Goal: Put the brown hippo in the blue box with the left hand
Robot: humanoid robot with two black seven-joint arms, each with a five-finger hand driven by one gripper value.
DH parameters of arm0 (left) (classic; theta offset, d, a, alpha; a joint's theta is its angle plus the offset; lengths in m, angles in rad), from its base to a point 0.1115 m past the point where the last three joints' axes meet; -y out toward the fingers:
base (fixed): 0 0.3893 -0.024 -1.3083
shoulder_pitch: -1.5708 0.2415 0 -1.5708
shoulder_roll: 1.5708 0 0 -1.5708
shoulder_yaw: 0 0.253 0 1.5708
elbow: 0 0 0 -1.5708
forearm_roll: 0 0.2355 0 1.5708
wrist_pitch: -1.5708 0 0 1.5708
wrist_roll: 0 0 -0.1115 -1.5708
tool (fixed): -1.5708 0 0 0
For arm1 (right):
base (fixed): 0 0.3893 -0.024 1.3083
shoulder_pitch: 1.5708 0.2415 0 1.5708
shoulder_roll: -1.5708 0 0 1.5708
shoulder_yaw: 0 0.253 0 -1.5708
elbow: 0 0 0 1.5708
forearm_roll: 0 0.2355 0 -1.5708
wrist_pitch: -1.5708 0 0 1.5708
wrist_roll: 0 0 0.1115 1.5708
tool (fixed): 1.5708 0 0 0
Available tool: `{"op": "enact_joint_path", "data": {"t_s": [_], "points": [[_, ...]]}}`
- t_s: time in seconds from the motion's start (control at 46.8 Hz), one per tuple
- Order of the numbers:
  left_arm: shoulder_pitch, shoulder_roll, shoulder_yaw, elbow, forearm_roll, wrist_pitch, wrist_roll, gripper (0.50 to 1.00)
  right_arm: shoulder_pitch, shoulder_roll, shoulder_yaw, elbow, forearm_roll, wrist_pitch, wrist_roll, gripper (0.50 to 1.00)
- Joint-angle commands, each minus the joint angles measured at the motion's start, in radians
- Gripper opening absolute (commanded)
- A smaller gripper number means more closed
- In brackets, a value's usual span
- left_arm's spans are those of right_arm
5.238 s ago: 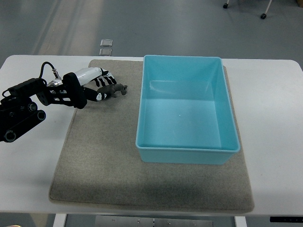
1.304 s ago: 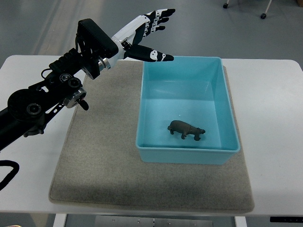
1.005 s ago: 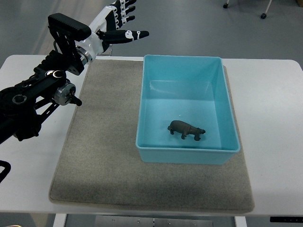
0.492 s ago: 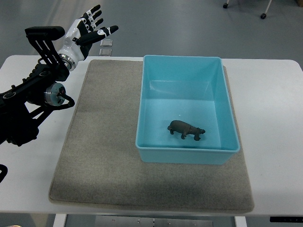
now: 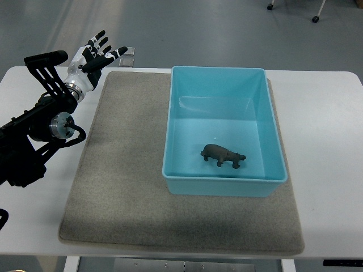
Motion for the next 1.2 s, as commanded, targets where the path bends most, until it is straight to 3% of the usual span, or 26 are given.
{"op": "enact_joint_path", "data": {"t_s": [0.0, 0.791, 1.176], "points": [[0.005, 0.000, 0.000, 0.000, -0.064, -0.002, -0.003, 0.994, 0.000, 0.000, 0.000, 0.000, 0.000, 0.000, 0.000, 0.936], [0.017, 0.011, -0.021, -0.004, -0.069, -0.022, -0.009, 0.996, 0.000, 0.000, 0.001, 0.000, 0.000, 0.000, 0.000, 0.936], [0.018, 0.010, -0.021, -0.003, -0.069, -0.091, -0.009, 0.996, 0.003, 0.000, 0.001, 0.011, 0.002, 0.008, 0.000, 0.936]]}}
